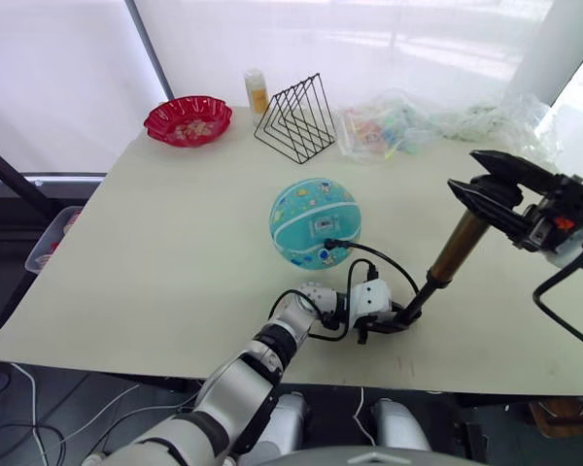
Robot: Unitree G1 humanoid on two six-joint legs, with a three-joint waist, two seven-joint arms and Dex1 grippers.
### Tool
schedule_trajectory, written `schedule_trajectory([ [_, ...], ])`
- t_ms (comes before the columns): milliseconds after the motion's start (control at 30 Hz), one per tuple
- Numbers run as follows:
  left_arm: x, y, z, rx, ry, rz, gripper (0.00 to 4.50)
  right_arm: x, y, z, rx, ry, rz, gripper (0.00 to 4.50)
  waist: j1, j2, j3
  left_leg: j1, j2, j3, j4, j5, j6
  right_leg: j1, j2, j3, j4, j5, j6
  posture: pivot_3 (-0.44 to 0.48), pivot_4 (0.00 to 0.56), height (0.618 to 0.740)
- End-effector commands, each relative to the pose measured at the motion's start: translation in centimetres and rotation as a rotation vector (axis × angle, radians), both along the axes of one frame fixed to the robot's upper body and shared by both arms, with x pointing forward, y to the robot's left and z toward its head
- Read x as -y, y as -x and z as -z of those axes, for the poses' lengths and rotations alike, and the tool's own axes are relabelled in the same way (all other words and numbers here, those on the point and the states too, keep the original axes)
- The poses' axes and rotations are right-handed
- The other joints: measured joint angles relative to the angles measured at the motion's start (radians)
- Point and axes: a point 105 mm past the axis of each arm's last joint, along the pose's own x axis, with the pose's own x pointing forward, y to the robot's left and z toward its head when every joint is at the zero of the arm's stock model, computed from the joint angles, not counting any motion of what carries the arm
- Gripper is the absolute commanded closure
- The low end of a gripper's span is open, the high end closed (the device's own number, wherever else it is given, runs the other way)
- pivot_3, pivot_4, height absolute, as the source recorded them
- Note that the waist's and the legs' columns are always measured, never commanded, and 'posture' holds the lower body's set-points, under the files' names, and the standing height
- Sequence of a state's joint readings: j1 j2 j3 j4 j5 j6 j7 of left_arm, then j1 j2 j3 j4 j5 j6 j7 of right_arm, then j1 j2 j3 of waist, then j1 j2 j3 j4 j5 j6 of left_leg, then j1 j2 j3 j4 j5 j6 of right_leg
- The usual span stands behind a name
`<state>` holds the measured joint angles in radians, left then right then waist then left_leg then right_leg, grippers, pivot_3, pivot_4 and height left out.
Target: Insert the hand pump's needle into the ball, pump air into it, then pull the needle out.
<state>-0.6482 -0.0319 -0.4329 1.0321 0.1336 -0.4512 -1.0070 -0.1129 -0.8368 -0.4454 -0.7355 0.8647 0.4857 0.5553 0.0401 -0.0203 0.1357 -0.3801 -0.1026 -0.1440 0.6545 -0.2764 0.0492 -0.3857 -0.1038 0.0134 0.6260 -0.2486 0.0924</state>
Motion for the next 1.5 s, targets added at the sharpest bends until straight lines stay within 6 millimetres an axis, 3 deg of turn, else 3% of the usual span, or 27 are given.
schedule_trajectory([
  [33, -3.0, 2.1, 5.2, -0.125, -0.197, -0.012, 3.46, 1.4, -0.3, 4.7, -0.082, 0.064, 0.079, 2.92, 0.002, -0.008, -0.005, 0.000, 0.000, -0.001, 0.000, 0.000, 0.000, 0.000, 0.000, -0.001, 0.000, 0.000, 0.000, 0.000, 0.150, 0.740],
  [100, -3.0, 2.2, 5.2, -0.126, -0.196, -0.013, 3.46, 1.6, -0.4, 8.1, -0.164, 0.074, 0.089, 2.92, -0.001, -0.010, -0.010, 0.003, 0.000, -0.002, -0.001, 0.000, 0.000, 0.003, 0.001, -0.002, 0.000, 0.000, 0.000, 0.000, 0.150, 0.740],
  [233, -3.2, 2.2, 5.3, -0.127, -0.193, -0.017, 3.46, 0.4, -0.4, 12.8, -0.270, 0.088, 0.059, 2.92, -0.005, -0.013, -0.011, 0.015, 0.000, -0.001, -0.002, -0.001, 0.000, 0.013, 0.001, 0.000, 0.000, -0.003, 0.004, 0.000, 0.150, 0.740],
  [367, -3.1, 2.2, 5.2, -0.125, -0.193, -0.016, 3.46, 0.1, -0.5, 16.5, -0.354, 0.095, 0.066, 2.92, -0.006, -0.012, -0.014, 0.019, 0.003, -0.003, -0.003, -0.001, -0.001, 0.015, 0.005, 0.001, 0.000, -0.004, 0.005, 0.000, 0.150, 0.740],
  [500, -3.0, 2.2, 5.2, -0.123, -0.191, -0.016, 3.46, -0.5, -0.2, 18.5, -0.402, 0.074, 0.052, 2.92, -0.004, -0.013, -0.018, 0.020, 0.003, -0.003, -0.003, -0.001, -0.001, 0.015, 0.006, 0.002, 0.000, -0.004, 0.004, 0.000, 0.150, 0.740],
  [567, -3.0, 2.2, 5.1, -0.123, -0.190, -0.015, 3.46, -0.7, -0.3, 17.9, -0.377, 0.061, 0.043, 2.94, -0.004, -0.013, -0.018, 0.019, 0.003, -0.003, -0.003, -0.001, -0.001, 0.015, 0.006, 0.002, 0.000, -0.003, 0.003, 0.000, 0.150, 0.740],
  [667, -3.0, 2.2, 5.2, -0.126, -0.190, -0.015, 3.46, -0.4, -0.8, 15.1, -0.294, 0.039, 0.039, 2.94, -0.003, -0.011, -0.017, 0.019, 0.002, -0.003, -0.003, -0.001, -0.001, 0.015, 0.006, 0.003, 0.000, -0.003, 0.003, 0.000, 0.150, 0.740],
  [967, -3.2, 2.2, 5.2, -0.131, -0.197, -0.012, 3.46, 0.5, 0.0, 2.9, -0.026, -0.025, -0.031, 2.94, -0.001, 0.003, -0.004, 0.011, 0.001, -0.002, -0.003, 0.000, 0.000, 0.008, 0.004, 0.004, 0.000, -0.001, 0.000, 0.000, 0.150, 0.740],
  [1167, -3.1, 2.3, 5.3, -0.133, -0.199, -0.006, 3.46, 1.1, 1.2, -4.0, 0.100, -0.024, -0.045, 2.94, 0.000, 0.005, 0.002, 0.001, 0.000, -0.002, -0.001, 0.000, 0.000, 0.001, 0.002, 0.002, 0.000, 0.000, 0.000, 0.000, 0.150, 0.740],
  [1300, -3.1, 2.3, 5.3, -0.134, -0.200, -0.002, 3.46, 1.1, 1.8, -5.5, 0.112, -0.046, -0.054, 2.94, 0.001, 0.002, 0.004, -0.001, -0.001, -0.003, 0.000, 0.000, 0.000, -0.001, 0.001, 0.001, 0.000, 0.001, -0.001, 0.000, 0.150, 0.740],
  [1500, -3.1, 2.4, 5.3, -0.135, -0.200, -0.003, 3.46, 1.1, 0.6, 1.1, -0.101, 0.037, -0.011, 2.94, 0.003, 0.000, 0.003, -0.002, -0.001, -0.003, -0.001, 0.000, 0.000, -0.002, 0.000, 0.001, 0.000, 0.001, -0.001, 0.000, 0.150, 0.740],
])
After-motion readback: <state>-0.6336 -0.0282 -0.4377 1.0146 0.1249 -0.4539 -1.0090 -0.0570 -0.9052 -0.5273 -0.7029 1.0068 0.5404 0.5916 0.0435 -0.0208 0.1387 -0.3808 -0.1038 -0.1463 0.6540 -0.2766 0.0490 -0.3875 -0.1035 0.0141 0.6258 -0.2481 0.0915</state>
